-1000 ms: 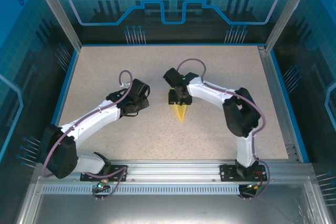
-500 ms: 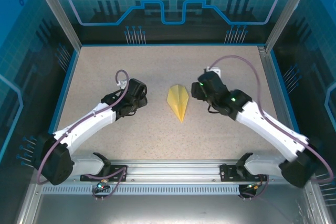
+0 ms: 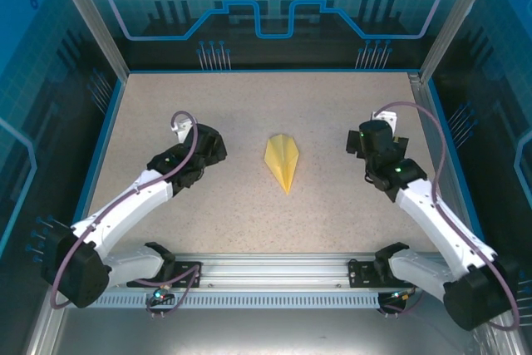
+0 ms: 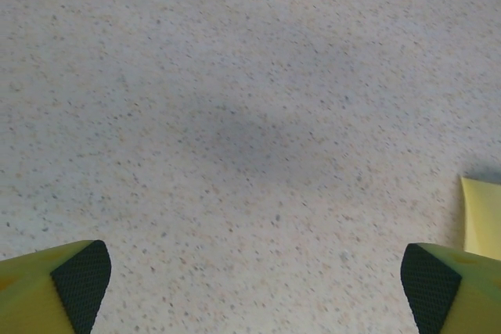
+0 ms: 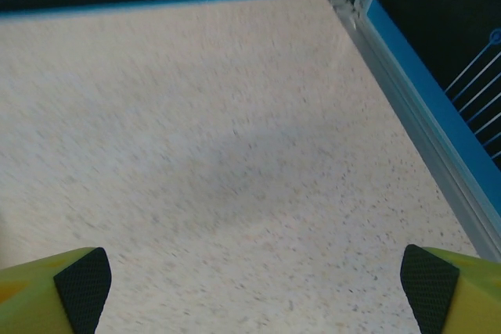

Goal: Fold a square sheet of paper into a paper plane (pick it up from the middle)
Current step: Reset both arms

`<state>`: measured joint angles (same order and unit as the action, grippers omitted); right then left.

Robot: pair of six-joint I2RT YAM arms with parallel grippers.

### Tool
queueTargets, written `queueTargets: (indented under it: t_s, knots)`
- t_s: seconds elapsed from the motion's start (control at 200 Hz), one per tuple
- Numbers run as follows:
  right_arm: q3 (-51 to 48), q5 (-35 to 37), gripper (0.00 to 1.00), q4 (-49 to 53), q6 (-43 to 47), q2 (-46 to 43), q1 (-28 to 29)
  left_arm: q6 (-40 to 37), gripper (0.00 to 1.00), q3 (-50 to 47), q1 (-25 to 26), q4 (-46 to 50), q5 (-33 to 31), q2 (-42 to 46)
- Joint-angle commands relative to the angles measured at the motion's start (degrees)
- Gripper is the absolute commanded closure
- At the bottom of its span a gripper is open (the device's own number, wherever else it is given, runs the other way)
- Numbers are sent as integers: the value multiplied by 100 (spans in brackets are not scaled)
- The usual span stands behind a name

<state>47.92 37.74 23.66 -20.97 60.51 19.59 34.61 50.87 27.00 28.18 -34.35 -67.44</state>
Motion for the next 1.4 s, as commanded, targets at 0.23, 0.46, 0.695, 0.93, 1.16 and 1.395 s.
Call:
queueTargets:
  t_s: [0.23,0.46,0.695,0.93,1.16,1.395]
  knots:
    - [-1346,-1438,1,-2557,1324,1010,-816,-761,1,-553,-717,-733,49,210]
    - [-1567,-1910,2,-4077,1781,1804,-879,-812,1,-845,-1227,-866,347,293]
    - [-1735,-2329,1,-5283,2524,2195,-924,-1155,1,-1178,-1364,-1533,271,329]
    - [-2686,-3244,1,-7165,2360,2402,-1385,-1632,1,-1381,-1391,-2338,277,165]
    - [-2369,-3038,1,-6777,2109,2569,-1516,-2318,1,-1687,-1686,-3434,474,-146]
    - [-2364,-3051,1,-6759,2097,2560,-1530,-3276,1,-2285,-2025,-6046,928,-1335]
